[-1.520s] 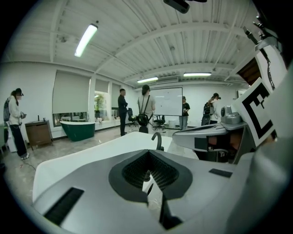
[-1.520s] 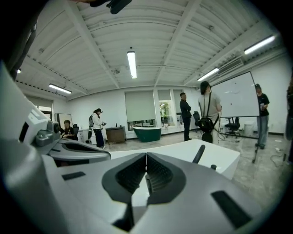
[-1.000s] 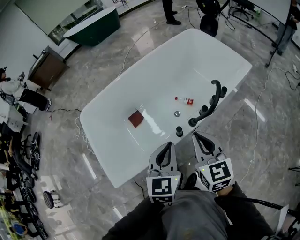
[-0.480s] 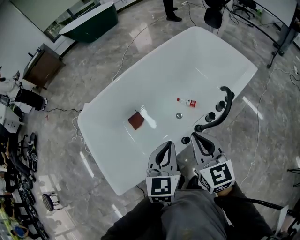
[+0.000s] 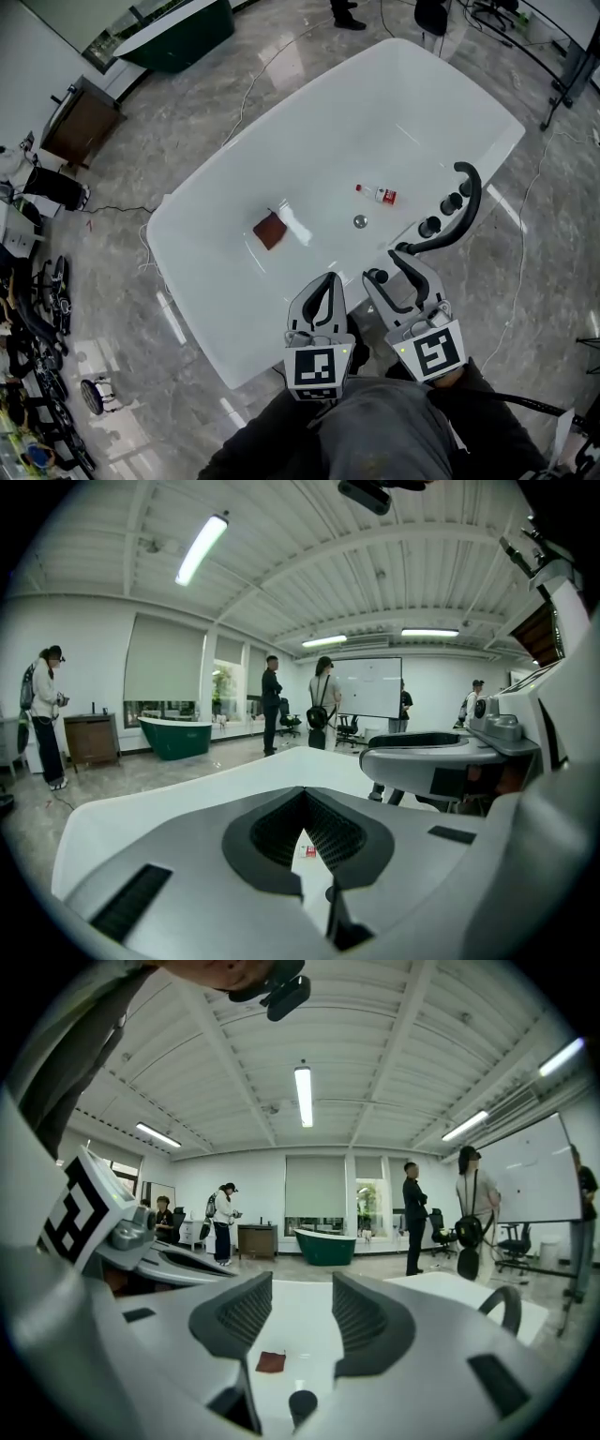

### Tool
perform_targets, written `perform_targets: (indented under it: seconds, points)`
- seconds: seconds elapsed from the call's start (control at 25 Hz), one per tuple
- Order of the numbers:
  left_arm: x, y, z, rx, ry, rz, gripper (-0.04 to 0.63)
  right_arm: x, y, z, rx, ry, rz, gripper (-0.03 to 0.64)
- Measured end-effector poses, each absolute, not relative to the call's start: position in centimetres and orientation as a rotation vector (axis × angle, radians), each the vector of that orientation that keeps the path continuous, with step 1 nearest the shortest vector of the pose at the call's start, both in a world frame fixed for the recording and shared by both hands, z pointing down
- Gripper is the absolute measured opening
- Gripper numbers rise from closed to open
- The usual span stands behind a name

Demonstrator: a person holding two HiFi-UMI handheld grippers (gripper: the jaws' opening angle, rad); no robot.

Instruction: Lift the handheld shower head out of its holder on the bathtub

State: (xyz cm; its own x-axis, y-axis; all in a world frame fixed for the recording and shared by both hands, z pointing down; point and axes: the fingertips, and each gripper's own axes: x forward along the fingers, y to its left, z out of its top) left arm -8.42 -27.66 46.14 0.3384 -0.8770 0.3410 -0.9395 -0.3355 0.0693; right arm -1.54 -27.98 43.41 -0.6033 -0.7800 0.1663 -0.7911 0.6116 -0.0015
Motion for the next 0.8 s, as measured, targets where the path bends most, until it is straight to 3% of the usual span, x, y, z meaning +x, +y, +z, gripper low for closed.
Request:
perform_targets:
  seconds: [0.8]
  points:
    - [-11.8, -25.8, 53.3, 2.267, -1.776, 0.454, 0.003, -2.6, -28.4, 56.9, 1.209, -2.601, 0.164, 0.195]
